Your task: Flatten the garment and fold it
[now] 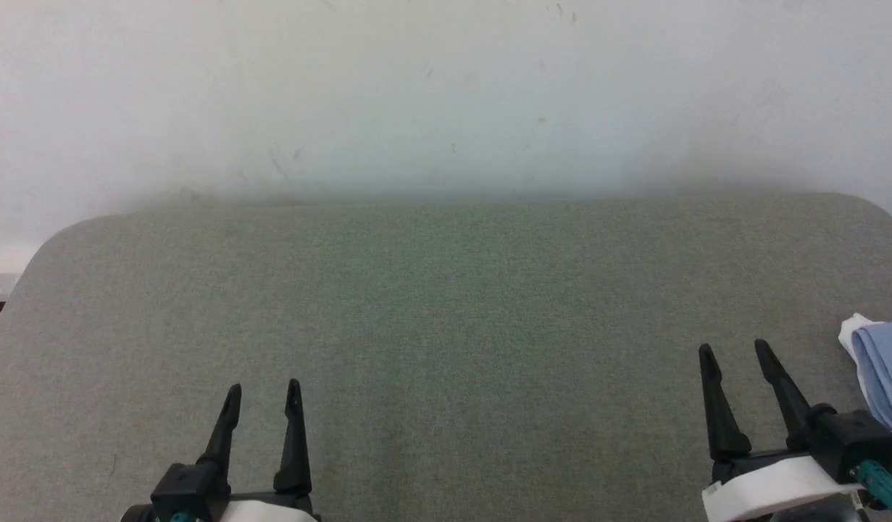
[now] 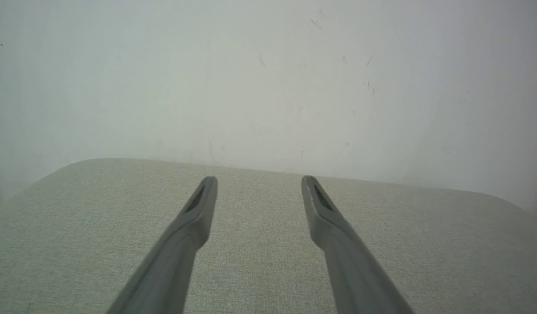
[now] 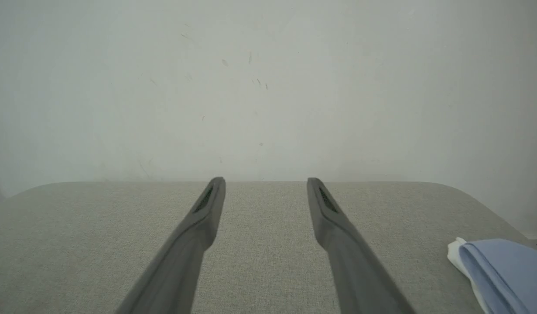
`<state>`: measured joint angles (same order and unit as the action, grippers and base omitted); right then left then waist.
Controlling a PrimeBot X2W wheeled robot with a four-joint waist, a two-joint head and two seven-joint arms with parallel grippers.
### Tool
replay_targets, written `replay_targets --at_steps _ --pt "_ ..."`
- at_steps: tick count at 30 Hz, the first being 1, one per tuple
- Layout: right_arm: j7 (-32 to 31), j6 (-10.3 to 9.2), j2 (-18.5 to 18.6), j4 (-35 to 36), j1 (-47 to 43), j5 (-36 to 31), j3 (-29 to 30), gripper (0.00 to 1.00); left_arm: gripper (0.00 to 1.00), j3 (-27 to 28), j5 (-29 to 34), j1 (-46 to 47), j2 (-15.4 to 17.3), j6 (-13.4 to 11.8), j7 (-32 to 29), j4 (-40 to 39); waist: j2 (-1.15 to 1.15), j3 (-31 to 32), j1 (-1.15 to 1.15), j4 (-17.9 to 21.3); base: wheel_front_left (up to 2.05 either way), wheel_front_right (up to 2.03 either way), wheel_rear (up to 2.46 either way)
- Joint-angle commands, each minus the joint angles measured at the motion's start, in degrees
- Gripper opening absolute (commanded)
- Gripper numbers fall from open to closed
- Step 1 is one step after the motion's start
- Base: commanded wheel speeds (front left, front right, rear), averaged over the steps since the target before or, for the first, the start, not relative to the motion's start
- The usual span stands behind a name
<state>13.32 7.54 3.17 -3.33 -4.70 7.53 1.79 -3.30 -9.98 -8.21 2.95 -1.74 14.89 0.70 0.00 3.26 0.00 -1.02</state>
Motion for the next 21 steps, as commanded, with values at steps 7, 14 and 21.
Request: replay_targets --at_steps 7,14,21 --pt "0.5 -0.05 -0.3 -0.5 0.4 1.4 -0.3 1.00 1.00 -0.1 0.6 -0.2 -0.1 0.2 0.1 0.4 0.00 0.0 0.00 0.0 0.00 0.00 0.00" --pt "0.7 -0.05 -0.3 -0.6 0.4 2.1 0.2 1.00 1.00 -0.2 0.1 -0.4 -0.1 0.1 0.1 0.3 0.00 -0.2 0.00 0.0 0.00 0.00 0.00" --pt "0.2 0.01 0.0 -0.5 0.1 1.6 0.0 0.00 0.00 -0.2 0.2 0.1 0.0 0.2 -0.1 0.1 0.00 -0.3 0.00 0.0 0.00 0.00 0.00"
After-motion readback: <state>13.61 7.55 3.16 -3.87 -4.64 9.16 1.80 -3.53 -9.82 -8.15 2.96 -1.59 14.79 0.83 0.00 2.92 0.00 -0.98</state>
